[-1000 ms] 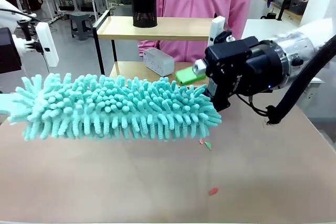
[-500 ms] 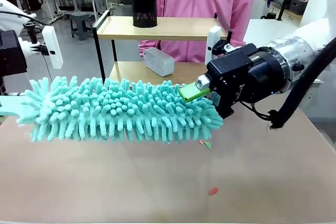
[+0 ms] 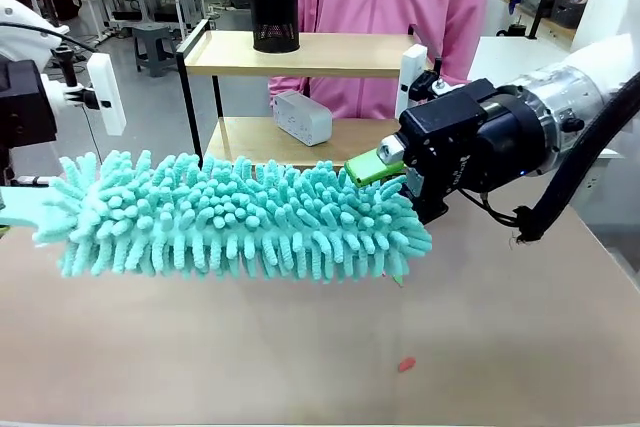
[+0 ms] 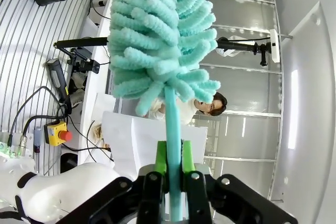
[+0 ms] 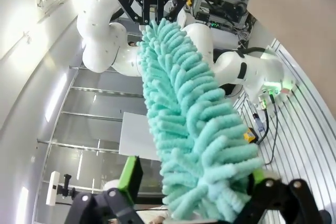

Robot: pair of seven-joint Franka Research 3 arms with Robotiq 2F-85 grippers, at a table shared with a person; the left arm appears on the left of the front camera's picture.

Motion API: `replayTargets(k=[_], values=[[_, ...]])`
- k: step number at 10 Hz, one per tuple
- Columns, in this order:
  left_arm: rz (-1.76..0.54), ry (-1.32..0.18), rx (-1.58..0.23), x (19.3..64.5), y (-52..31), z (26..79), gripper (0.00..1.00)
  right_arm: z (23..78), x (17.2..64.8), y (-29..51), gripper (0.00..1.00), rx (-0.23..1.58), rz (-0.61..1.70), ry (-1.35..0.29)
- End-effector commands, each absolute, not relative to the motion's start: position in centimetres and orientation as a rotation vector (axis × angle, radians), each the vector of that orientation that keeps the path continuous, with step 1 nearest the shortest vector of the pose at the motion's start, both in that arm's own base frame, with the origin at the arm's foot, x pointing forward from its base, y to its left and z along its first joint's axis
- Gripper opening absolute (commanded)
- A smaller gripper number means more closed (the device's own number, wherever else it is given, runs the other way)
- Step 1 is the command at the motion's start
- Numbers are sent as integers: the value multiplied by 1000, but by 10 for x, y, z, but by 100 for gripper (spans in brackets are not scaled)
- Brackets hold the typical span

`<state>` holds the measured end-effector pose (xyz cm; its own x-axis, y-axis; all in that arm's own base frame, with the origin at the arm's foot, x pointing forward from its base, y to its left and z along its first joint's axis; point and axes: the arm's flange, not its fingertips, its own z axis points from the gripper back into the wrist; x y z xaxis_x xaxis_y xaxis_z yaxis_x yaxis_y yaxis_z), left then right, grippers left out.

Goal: Clean the shelf.
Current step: Hand the Duster back to the human.

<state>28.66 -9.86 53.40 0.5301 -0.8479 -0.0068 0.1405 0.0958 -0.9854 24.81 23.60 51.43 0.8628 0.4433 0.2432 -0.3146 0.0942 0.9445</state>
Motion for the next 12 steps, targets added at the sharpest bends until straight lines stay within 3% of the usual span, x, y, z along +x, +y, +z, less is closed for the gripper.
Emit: replayTargets(k=[1, 2, 3, 5, 6, 7, 11, 12], values=[[-817, 717, -1277, 292, -96, 537, 12, 513, 251, 238, 41, 1365, 609, 125], [-818, 719, -1276, 292, -96, 538, 12, 513, 251, 238, 27, 1368, 608, 128], [-820, 722, -1274, 292, -97, 538, 12, 513, 252, 238, 0, 1368, 607, 131], [-818, 728, -1273, 293, -97, 537, 12, 513, 253, 238, 0, 1368, 602, 135], [-818, 727, -1274, 292, -98, 537, 12, 513, 252, 238, 5, 1366, 602, 136], [-817, 724, -1273, 292, -98, 537, 12, 513, 252, 238, 0, 1367, 603, 139], [-813, 717, -1278, 293, -98, 536, 12, 512, 253, 239, 0, 1367, 597, 144], [-813, 707, -1287, 293, -98, 537, 32, 512, 253, 238, 0, 1368, 598, 143]])
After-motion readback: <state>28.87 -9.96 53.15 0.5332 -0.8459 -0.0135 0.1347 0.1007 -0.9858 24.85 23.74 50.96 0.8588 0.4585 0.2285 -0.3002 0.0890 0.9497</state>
